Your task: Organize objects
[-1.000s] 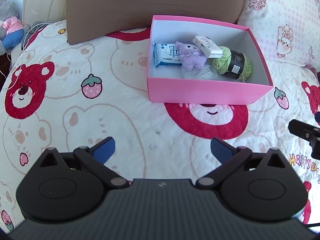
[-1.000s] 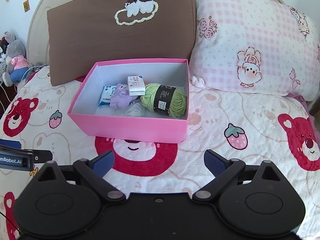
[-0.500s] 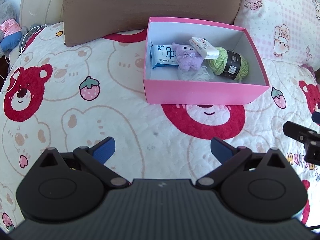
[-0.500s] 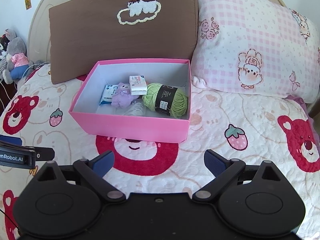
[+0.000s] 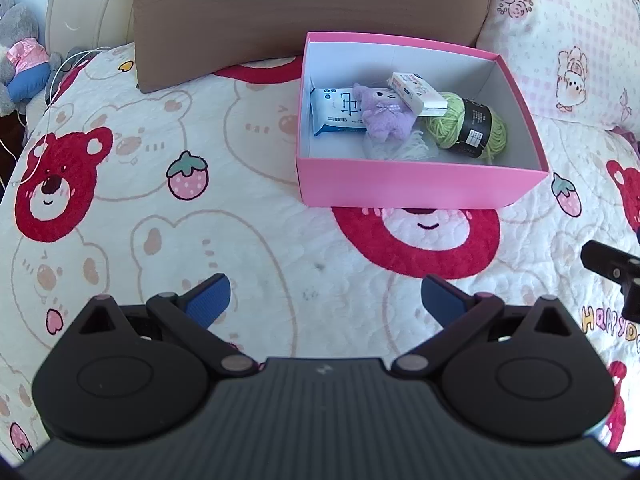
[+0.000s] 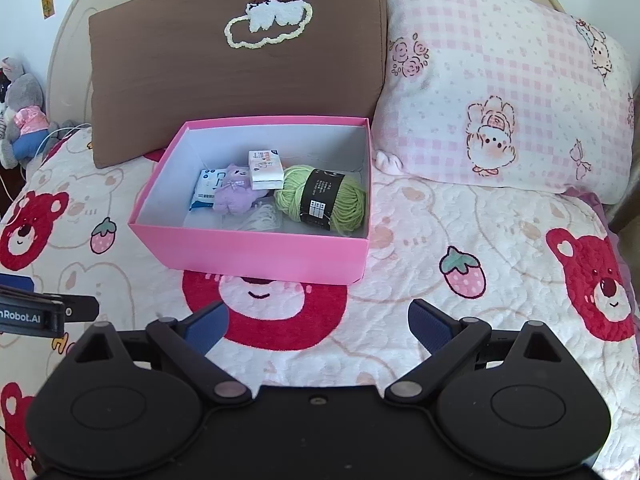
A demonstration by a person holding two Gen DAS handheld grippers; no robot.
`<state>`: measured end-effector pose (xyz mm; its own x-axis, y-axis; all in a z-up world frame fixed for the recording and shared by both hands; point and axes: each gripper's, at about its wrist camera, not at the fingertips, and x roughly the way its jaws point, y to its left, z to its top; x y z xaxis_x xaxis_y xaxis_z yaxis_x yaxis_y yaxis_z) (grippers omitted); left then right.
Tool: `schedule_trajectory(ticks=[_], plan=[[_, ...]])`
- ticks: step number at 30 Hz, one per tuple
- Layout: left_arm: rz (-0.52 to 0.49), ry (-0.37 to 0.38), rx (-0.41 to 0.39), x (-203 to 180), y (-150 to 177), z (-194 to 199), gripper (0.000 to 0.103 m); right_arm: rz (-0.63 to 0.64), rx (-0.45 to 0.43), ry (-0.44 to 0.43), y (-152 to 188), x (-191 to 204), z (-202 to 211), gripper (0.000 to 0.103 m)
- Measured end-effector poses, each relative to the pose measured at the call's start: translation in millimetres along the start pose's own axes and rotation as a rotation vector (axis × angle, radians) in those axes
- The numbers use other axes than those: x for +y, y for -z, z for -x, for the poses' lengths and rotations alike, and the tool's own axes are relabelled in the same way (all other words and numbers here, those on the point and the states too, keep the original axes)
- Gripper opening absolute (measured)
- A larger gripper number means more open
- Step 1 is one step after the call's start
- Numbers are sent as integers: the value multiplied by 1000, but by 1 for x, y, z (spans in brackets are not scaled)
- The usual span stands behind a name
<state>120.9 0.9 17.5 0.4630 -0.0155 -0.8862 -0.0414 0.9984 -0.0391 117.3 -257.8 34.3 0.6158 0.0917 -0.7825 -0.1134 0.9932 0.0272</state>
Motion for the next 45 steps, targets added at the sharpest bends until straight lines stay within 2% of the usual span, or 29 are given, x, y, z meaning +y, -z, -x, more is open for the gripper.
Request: schedule_trajectory(ticks=[45], plan=[[8,-15,10,3,5,-2,103,-28,37,45,4,-12,-4,98]])
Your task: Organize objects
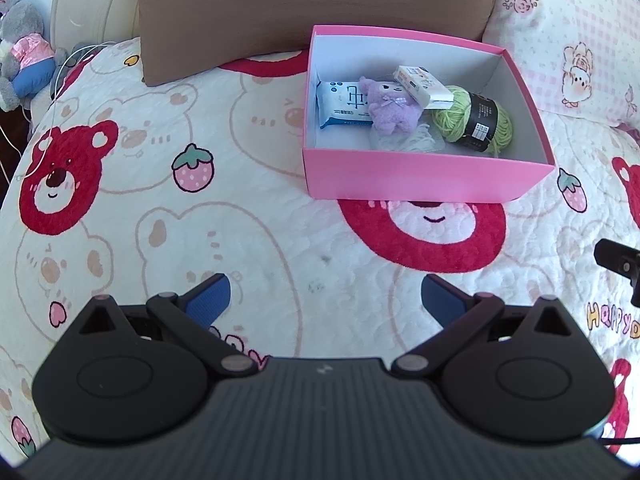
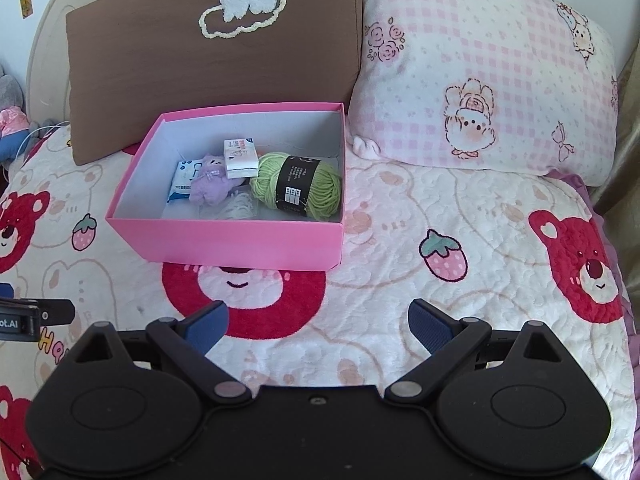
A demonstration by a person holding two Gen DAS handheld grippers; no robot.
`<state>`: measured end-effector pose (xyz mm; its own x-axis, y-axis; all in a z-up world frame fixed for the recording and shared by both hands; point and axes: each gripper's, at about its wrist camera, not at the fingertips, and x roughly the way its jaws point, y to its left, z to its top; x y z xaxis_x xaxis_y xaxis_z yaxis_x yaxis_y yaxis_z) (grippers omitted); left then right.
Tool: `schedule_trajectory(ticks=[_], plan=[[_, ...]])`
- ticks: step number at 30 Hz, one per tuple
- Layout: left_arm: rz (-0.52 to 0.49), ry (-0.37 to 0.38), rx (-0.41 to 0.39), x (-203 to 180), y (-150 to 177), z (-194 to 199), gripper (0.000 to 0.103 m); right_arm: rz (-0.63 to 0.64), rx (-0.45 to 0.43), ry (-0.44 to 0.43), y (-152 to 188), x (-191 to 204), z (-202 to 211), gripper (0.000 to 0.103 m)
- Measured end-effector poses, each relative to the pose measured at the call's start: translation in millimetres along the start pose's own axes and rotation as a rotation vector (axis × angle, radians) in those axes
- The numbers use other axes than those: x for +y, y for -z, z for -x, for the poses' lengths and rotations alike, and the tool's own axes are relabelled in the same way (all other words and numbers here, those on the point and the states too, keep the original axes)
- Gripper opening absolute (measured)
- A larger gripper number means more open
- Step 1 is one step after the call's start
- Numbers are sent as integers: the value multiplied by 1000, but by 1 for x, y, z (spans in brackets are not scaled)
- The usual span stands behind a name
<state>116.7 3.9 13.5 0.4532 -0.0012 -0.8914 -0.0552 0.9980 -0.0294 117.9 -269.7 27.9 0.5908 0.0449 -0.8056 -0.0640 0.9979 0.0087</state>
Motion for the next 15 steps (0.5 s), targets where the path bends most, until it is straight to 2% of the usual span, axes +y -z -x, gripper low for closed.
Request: schedule_trajectory(ticks=[15], plan=[[-22,-20,-8,-8,1,-5,103,1,14,11,2,-3,-4,98]])
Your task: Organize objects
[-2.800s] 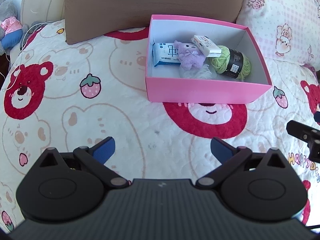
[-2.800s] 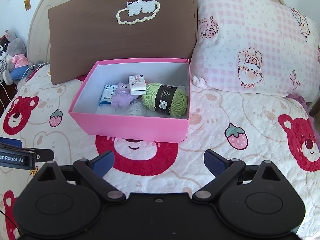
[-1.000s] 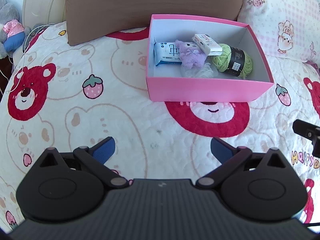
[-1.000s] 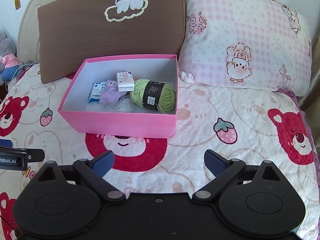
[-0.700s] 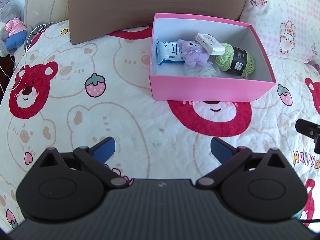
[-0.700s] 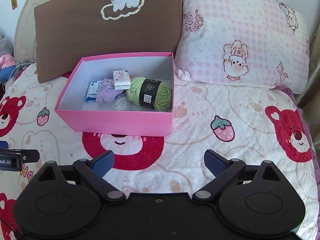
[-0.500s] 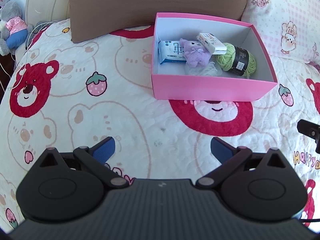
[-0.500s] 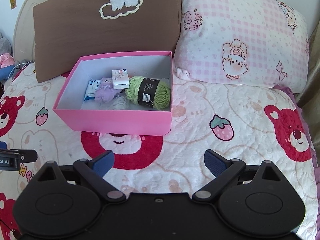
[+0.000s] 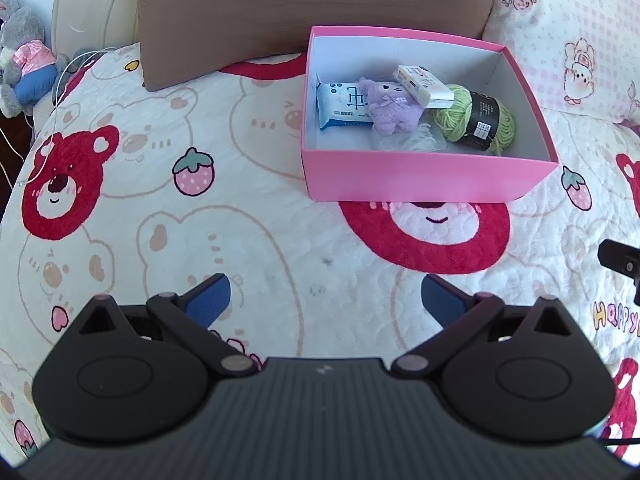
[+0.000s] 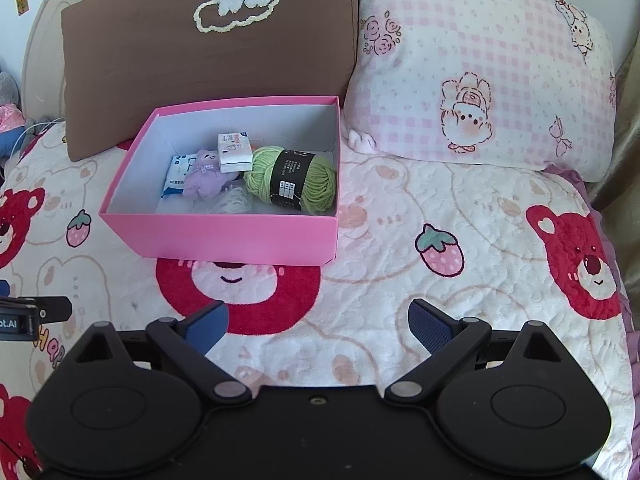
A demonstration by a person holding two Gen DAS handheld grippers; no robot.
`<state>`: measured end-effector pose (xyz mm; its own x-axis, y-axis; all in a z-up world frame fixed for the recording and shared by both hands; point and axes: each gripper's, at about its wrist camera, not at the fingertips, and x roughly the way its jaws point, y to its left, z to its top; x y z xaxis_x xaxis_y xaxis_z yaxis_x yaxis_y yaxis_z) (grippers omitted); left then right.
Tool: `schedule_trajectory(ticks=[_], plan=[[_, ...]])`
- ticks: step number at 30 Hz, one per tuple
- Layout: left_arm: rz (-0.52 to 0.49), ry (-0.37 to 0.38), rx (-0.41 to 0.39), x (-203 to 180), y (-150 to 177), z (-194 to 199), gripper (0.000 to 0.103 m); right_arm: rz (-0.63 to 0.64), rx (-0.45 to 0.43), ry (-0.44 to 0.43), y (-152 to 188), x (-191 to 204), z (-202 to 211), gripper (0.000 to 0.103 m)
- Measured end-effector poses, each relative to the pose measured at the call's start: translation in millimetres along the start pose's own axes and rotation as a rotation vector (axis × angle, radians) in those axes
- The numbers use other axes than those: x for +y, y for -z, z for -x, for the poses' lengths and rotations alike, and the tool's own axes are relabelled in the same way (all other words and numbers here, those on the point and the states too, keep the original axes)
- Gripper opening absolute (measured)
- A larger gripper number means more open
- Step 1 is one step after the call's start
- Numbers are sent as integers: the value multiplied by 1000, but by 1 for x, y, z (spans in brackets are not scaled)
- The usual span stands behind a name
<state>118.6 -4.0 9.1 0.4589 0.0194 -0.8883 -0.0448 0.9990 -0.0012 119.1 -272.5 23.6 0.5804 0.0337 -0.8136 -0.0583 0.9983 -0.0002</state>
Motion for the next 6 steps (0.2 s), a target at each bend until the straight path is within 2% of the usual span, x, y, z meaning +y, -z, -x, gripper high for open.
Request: schedule_trajectory(ticks=[6], plan=[[3,4,6,0,0,-2,103,2,5,2,-1,-2,-2,98]])
